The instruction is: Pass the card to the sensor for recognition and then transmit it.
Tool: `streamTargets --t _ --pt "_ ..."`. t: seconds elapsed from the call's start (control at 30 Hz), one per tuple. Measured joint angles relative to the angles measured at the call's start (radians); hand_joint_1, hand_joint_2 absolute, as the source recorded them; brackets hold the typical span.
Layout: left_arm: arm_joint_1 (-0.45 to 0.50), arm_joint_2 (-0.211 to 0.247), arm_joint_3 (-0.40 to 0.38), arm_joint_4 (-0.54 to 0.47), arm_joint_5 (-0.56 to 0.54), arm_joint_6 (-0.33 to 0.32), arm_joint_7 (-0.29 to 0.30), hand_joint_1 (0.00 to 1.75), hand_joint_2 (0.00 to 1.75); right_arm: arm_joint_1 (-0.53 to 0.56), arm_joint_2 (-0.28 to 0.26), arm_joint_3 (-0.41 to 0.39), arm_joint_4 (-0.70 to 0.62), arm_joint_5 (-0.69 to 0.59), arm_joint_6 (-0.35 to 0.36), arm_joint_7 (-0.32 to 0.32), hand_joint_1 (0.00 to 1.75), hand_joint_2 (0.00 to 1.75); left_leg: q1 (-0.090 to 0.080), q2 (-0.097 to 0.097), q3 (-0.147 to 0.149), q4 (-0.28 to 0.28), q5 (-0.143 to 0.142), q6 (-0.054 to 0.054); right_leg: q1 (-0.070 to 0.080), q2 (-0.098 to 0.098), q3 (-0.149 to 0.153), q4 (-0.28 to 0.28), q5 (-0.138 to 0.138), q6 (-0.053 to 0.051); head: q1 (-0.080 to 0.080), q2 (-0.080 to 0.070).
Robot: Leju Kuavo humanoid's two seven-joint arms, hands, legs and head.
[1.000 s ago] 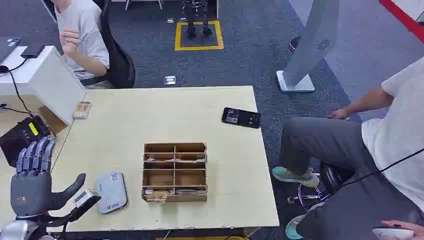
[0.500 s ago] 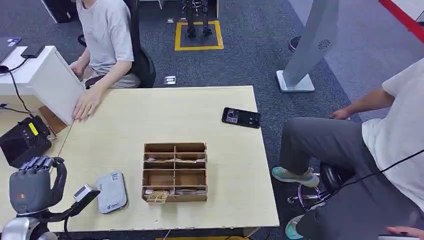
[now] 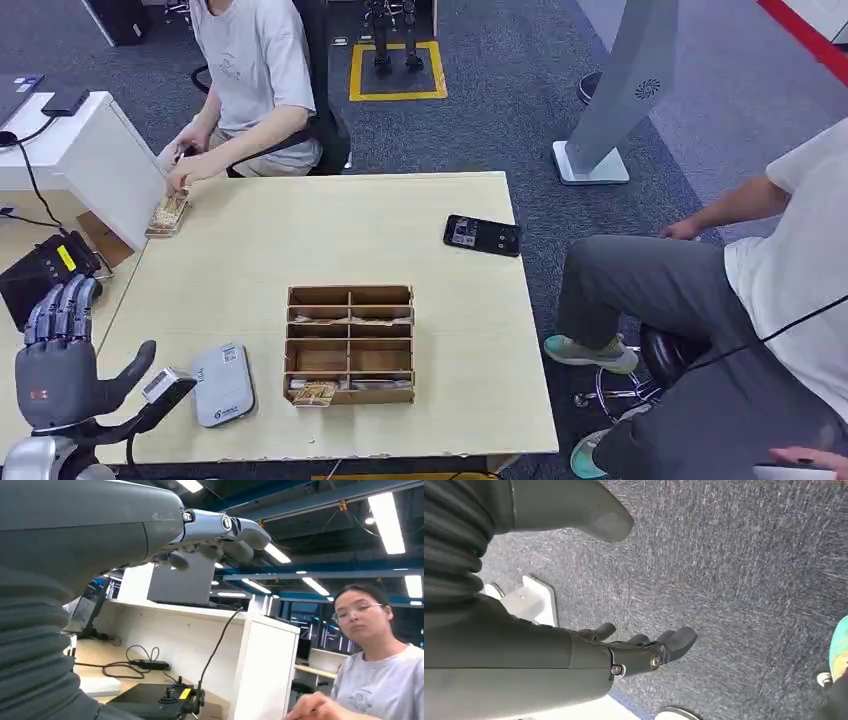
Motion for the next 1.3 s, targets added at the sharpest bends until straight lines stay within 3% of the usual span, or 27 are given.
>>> streamTargets --t 1.13,1.17,1.3 --pt "-0.022 -0.01 0.006 0.024 0.01 0.005 0.005 0.0 0.0 0.008 0.008 0.079 0.008 0.0 -0.008 0.002 0.0 1.75 0.0 0.0 0.0 0.0 0.0 0.0 0.0 0.0 0.0 0.0 0.0 0.0 0.0 0.0" --pt "-0.025 -0.011 0.006 0.027 0.008 0.005 0.005 0.0 1.75 0.007 0.008 0.079 0.008 0.0 -0.008 0.002 0.0 1.75 0.0 0.0 0.0 0.0 0.0 0.0 0.0 0.0 0.0 0.0 0.0 0.0 0.0 0.0" --pt "-0.031 -0.017 0.006 0.042 -0.008 0.005 0.009 0.0 1.75 0.008 0.01 0.086 0.008 0.0 -0.007 0.005 0.0 1.75 0.0 0.0 0.0 0.0 0.0 0.0 0.0 0.0 0.0 0.0 0.0 0.0 0.0 0.0"
